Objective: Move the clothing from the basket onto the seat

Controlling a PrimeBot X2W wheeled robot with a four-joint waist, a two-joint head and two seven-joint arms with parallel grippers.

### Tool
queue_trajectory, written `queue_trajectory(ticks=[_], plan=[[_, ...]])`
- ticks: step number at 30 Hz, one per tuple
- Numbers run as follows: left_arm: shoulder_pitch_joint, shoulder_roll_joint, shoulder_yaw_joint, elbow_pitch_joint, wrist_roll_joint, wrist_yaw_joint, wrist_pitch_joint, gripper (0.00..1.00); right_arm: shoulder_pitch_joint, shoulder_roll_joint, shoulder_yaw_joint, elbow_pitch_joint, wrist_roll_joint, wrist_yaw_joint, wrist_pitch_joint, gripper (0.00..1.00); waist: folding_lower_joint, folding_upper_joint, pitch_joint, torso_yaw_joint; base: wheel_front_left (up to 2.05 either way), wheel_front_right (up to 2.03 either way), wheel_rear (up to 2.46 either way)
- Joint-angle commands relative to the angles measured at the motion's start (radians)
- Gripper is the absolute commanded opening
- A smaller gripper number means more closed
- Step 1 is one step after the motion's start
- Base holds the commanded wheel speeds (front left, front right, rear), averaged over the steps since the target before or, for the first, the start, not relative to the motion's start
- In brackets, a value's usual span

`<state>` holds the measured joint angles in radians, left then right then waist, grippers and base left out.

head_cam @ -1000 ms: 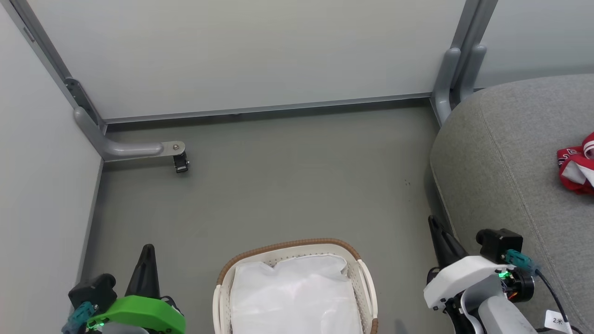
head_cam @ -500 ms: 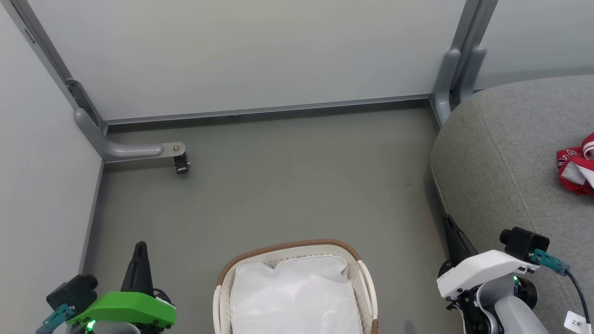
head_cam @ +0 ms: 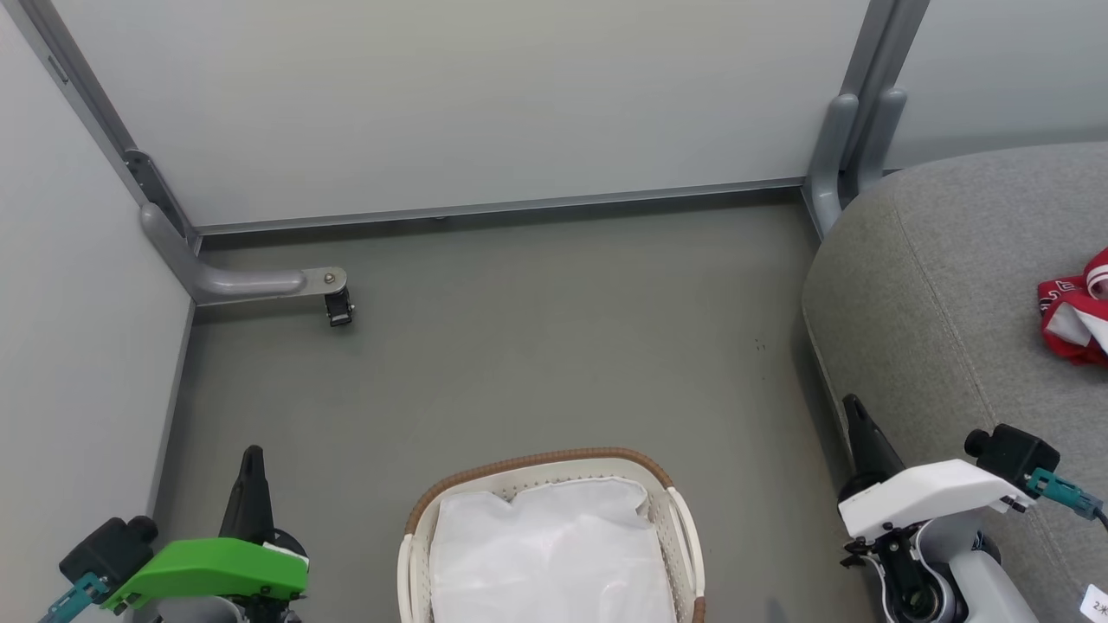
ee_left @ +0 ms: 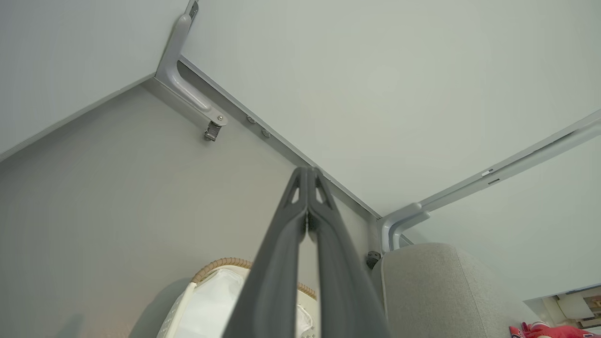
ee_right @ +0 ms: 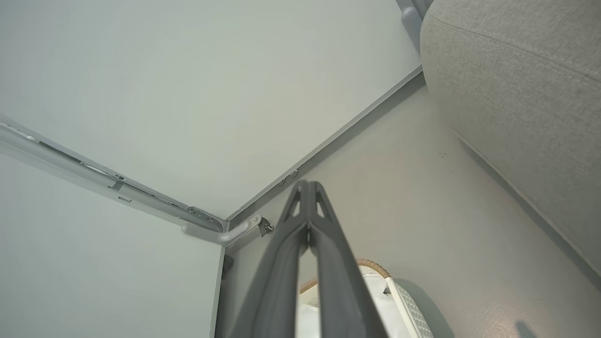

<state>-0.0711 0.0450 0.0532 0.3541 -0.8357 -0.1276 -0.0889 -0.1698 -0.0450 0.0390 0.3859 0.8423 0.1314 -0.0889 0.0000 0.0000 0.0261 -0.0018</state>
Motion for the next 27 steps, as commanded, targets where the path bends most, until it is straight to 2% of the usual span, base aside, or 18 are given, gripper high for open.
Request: queue_trajectory(ticks=[1,27], plan=[[-0.022,0.004,0.005,-0.019,-0.038,-0.002,0.007,0.00,0.002,-0.004,-0.010,-0.021,0.037,0.000,0.008,0.00,0.0000,0.0000,0.000,0.000,0.00,0.00,0.00],[-0.033,0.006,0.029,-0.056,-0.328,-0.003,0.085,0.00,0.027,-0.005,-0.067,-0.070,0.324,-0.001,0.085,0.00,0.0000,0.0000,-0.007,0.001,0.00,0.00,0.00]])
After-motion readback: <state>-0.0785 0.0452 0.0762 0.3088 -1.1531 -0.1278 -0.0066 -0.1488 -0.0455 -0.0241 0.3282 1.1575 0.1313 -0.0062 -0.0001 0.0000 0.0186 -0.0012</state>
